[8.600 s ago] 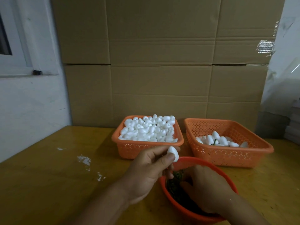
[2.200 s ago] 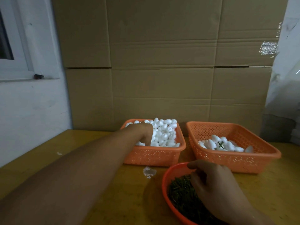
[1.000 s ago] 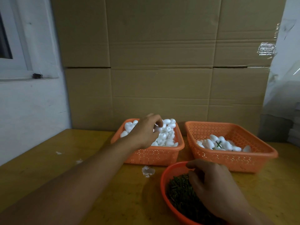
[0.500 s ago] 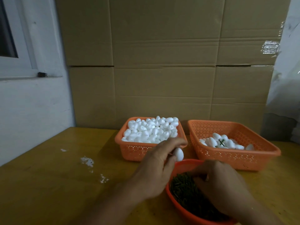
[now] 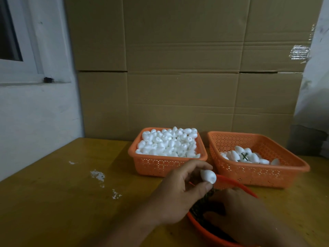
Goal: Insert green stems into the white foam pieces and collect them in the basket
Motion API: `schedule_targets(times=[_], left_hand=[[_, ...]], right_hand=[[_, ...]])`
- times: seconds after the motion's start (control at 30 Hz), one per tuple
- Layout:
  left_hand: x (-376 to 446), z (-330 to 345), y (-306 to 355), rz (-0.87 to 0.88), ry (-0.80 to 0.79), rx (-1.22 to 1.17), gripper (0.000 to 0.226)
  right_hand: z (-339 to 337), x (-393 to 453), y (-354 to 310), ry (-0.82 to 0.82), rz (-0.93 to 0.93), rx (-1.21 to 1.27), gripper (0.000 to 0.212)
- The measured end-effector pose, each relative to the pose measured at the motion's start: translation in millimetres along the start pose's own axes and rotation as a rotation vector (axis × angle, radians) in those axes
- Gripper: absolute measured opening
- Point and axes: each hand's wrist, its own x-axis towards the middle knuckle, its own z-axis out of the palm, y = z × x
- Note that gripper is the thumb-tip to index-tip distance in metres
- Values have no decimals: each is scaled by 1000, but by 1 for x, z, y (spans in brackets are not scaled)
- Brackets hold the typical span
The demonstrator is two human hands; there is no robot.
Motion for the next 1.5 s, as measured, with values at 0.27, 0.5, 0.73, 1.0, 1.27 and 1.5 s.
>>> schedule_targets(times=[0.27,0.5,0.73,1.0,1.27,1.5], left_hand=[[3,-5,0,-62,111,-196,22],[4,-6,2,-93,171,-304,6],[4,-10,5,-197,135,-606,23],[4,-12,7,-292,140,-742,28],[5,-11,8,-315,120,-765,30],[5,-9,8,-288,102,-747,33]], right_hand=[[0,5,0,-43,36,69,16],[3,7,1,25,52,102,12],[-2,5,2,282,63,255,21],[-1,5,-5,621,-97,677,37],[-2,2,-15,722,-263,963,15],[-1,2,-13,722,-284,991,14]])
